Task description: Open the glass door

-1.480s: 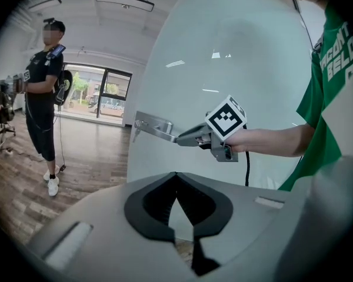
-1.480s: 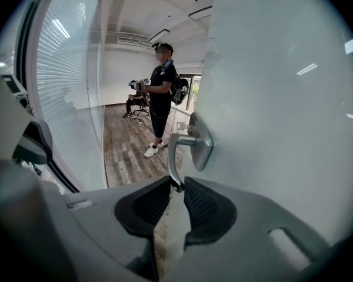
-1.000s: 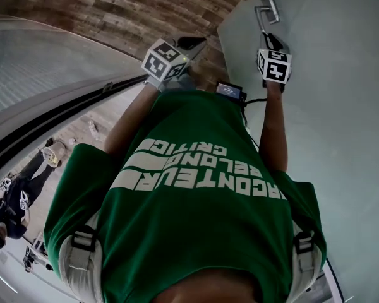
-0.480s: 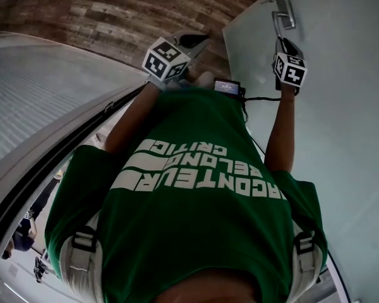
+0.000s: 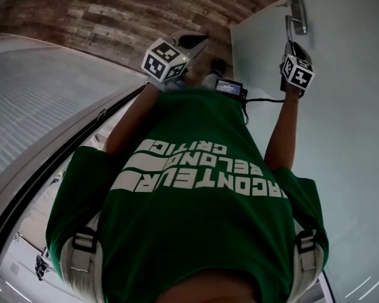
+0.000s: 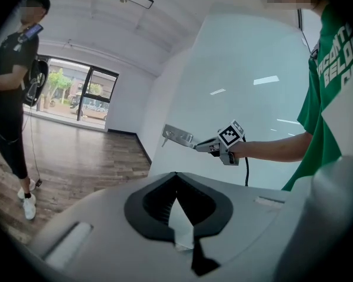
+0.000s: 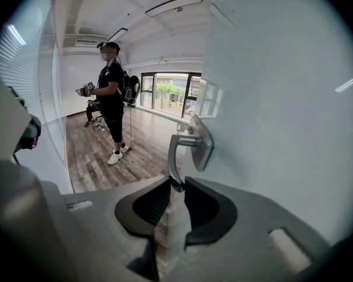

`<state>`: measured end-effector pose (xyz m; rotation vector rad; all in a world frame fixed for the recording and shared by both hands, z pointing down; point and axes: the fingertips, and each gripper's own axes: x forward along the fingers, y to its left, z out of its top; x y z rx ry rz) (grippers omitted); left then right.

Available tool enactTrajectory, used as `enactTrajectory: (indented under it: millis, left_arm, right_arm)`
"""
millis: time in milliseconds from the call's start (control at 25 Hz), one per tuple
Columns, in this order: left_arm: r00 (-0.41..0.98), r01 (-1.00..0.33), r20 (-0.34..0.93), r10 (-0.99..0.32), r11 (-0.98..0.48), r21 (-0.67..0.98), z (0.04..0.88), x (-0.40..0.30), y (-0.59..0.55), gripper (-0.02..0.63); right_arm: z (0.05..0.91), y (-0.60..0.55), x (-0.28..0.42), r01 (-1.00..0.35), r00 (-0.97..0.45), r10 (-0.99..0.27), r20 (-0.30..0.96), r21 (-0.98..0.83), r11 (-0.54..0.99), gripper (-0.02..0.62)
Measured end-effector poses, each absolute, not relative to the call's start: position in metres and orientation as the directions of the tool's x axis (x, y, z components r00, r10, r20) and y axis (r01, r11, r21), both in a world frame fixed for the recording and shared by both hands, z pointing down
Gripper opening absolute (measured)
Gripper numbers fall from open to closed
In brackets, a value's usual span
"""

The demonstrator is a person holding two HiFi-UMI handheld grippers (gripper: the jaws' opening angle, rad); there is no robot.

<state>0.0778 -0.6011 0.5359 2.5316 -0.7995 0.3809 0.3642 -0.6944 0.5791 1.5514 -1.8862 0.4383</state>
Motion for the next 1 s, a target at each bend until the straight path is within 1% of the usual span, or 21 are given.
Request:
enactTrajectory:
  millis: [120,400,1000]
  left_arm:
    - [0.798,-0.588,0.391,-0.458,-0.735,0.34,0.548,0.086,-0.612,0.013]
    - [0.826,-0.543,0.382,-0.414,-0.766,0.344,0.531,0.13,-0.616,0.014]
    - [0.842,-0.509,0.392,-0.371,-0.788,0.347,0.549,0.176,-0.64,0.013]
  right_arm:
    - [0.591,-0.705,0.376,-0.966,-0.069,-0.744,0.664,0.141,0.215,0.063]
    - [0.575,-0.712,0.43,-0.979,-0.01,-0.758,0.652,0.148,0.139,0.063]
    - [0.591,-0.726,0.53,-0.986,0.134,-0.762,0.634,0.163,-0.037,0.063]
